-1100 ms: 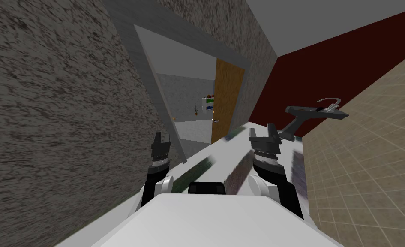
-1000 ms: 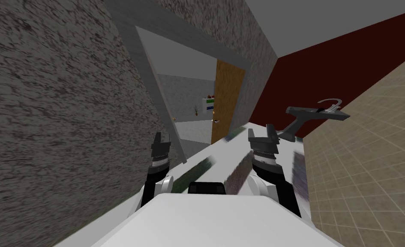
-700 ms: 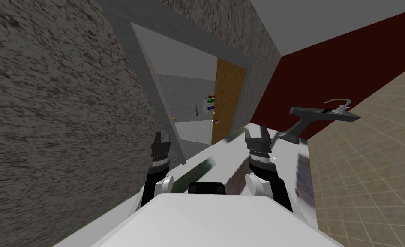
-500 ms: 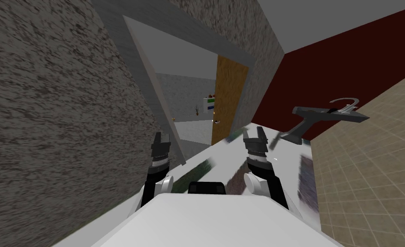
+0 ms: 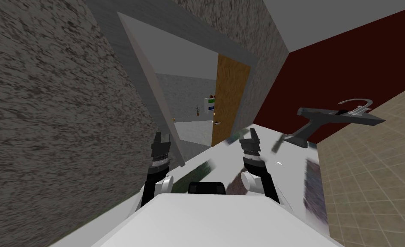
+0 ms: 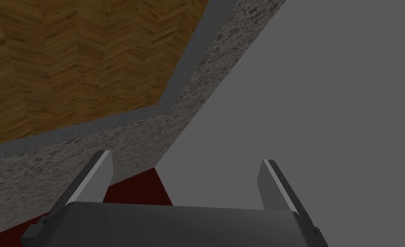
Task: Push the door open
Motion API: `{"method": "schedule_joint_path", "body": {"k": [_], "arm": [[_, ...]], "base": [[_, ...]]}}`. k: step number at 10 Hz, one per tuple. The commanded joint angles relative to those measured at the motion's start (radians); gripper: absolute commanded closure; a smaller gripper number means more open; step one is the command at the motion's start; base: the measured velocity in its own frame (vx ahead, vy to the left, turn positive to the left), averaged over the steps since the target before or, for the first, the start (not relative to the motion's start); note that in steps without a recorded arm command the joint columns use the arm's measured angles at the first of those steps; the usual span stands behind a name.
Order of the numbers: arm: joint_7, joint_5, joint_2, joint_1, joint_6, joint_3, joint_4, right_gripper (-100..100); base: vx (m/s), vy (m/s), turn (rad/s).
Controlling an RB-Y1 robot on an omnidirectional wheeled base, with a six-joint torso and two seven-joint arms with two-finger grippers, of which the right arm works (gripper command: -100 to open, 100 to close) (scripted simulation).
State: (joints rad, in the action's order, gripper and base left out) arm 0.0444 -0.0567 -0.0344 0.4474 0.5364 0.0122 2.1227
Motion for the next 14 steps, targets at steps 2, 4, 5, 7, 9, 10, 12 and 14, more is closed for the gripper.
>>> {"method": "schedule_joint_path", "body": {"k": [2,4,5,7,9,10,12,14], "arm": [[0.004,0.002,-0.01,-0.028,0.013,0.006,-0.067,-100],[0.006,0.004,-0.017,-0.051,0.023,0.012,-0.121,-100],[0.008,0.005,-0.021,-0.062,0.027,0.015,-0.148,-100],[0.011,0.008,-0.027,-0.085,0.038,0.021,-0.204,-100],[0.014,0.01,-0.033,-0.11,0.048,0.028,-0.264,-100],[0.015,0.011,-0.036,-0.122,0.054,0.032,-0.294,-100],[0.018,0.014,-0.041,-0.147,0.065,0.039,-0.353,-100],[0.021,0.016,-0.046,-0.174,0.076,0.046,-0.419,-100]], "base": [[0.09,-0.066,0.052],[0.098,-0.067,0.05],[0.087,-0.079,0.054],[0.085,-0.084,0.06],[0.091,-0.076,0.06],[0.107,-0.076,0.061],[0.084,-0.086,0.055],[0.094,-0.097,0.07]]}}
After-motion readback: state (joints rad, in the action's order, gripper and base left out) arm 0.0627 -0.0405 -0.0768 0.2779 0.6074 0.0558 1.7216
